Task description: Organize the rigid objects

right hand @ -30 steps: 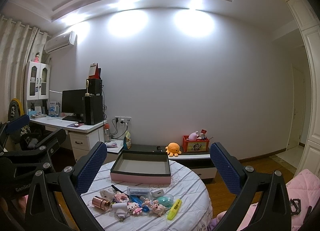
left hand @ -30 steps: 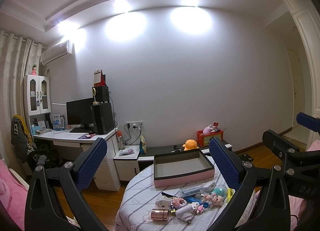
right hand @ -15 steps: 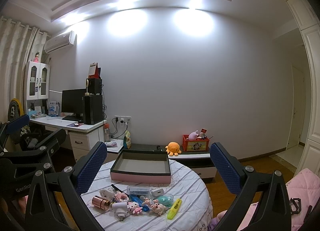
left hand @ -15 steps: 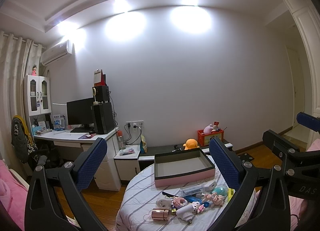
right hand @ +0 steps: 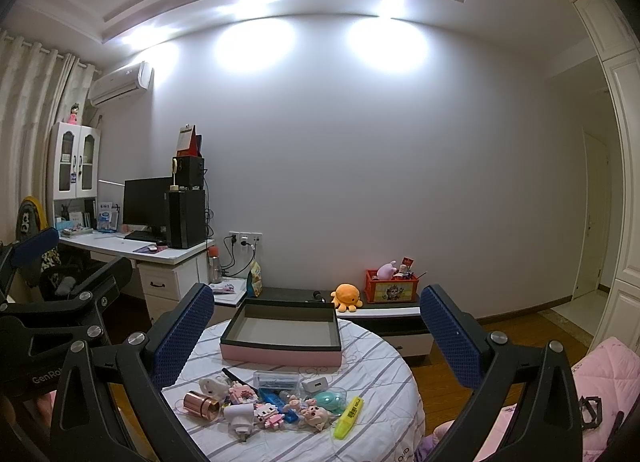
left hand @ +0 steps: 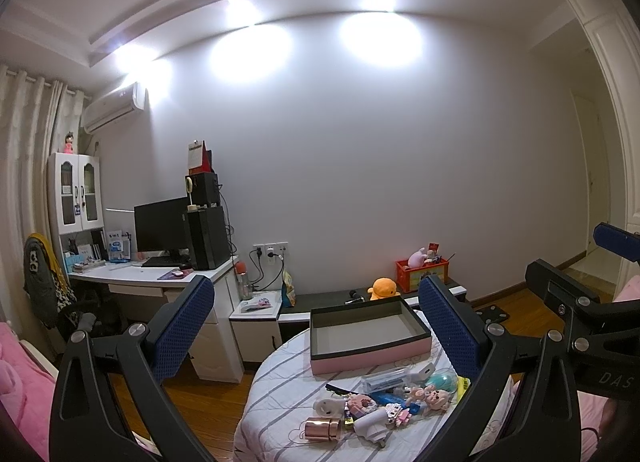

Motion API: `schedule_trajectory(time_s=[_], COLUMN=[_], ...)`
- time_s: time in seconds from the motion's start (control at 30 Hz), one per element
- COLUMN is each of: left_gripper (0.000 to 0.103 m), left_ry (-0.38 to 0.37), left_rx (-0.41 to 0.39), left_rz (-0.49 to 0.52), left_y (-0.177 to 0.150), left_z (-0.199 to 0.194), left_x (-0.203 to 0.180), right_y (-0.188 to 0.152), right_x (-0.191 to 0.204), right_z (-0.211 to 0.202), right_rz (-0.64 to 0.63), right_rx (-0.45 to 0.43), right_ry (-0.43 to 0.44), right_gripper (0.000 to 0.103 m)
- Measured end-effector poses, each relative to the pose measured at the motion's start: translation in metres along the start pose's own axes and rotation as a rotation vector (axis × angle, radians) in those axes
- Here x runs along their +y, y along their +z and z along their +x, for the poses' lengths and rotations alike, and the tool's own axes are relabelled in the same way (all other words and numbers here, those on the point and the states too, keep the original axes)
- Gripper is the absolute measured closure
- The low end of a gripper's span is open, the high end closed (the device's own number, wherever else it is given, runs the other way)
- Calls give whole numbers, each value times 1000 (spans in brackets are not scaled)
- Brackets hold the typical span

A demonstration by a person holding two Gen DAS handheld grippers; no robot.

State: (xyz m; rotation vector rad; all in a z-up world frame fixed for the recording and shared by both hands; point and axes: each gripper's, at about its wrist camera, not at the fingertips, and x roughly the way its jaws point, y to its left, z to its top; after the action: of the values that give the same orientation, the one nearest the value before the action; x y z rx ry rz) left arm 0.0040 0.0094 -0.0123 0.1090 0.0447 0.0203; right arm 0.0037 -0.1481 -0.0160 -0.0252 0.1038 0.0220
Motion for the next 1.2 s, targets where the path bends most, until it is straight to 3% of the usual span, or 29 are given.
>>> schedule_trajectory(time_s=[0.87,1.07,1.2], left_gripper=[0,0,0], left_ry=[-3,-4,-29], left_rx=[4,13,71], left_rz=[0,9,27], left_y=[-7,-22,-51], left_z=[8,18,39], left_x=[-5,-8,-11], right_y=[-1,-10,-35], right_x=[1,0,1], right_z=[4,11,27], right_rz=[-5,-1,-2], right_rx=[15,29,70], right_ry=[1,0,19], right_gripper=[0,0,0])
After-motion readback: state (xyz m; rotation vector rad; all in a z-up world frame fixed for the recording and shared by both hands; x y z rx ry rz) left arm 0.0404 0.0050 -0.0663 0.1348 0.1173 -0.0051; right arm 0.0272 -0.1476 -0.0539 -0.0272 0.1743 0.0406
